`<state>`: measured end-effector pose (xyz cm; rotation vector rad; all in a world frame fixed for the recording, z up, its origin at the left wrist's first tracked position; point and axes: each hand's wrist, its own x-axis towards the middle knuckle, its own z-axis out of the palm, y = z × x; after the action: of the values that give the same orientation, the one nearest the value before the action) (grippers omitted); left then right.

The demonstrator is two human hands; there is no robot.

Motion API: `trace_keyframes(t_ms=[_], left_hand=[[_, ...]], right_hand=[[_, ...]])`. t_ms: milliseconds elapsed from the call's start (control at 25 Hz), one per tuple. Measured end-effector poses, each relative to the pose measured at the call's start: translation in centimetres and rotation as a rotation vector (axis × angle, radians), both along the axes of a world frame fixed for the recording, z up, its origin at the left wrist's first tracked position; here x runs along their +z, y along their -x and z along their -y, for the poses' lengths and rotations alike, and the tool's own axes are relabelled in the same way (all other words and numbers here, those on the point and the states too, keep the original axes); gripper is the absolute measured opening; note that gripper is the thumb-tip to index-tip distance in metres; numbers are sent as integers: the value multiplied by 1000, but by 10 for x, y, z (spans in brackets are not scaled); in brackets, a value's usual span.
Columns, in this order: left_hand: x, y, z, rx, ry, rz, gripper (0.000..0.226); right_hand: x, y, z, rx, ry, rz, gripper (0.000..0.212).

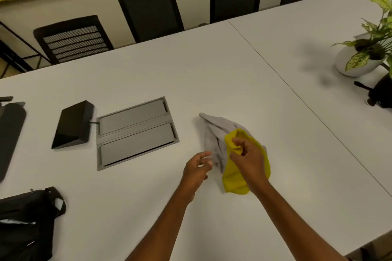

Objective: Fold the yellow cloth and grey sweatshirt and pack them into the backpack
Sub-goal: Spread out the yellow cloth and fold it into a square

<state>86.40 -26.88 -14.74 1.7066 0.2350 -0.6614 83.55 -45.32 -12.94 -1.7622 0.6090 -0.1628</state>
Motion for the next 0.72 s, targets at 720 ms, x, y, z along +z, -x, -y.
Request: trace_keyframes(t_ms=[720], left_hand=[[149,41,-175,-142,209,469,33]], right_hand=[[145,27,-174,442,98,235,7]])
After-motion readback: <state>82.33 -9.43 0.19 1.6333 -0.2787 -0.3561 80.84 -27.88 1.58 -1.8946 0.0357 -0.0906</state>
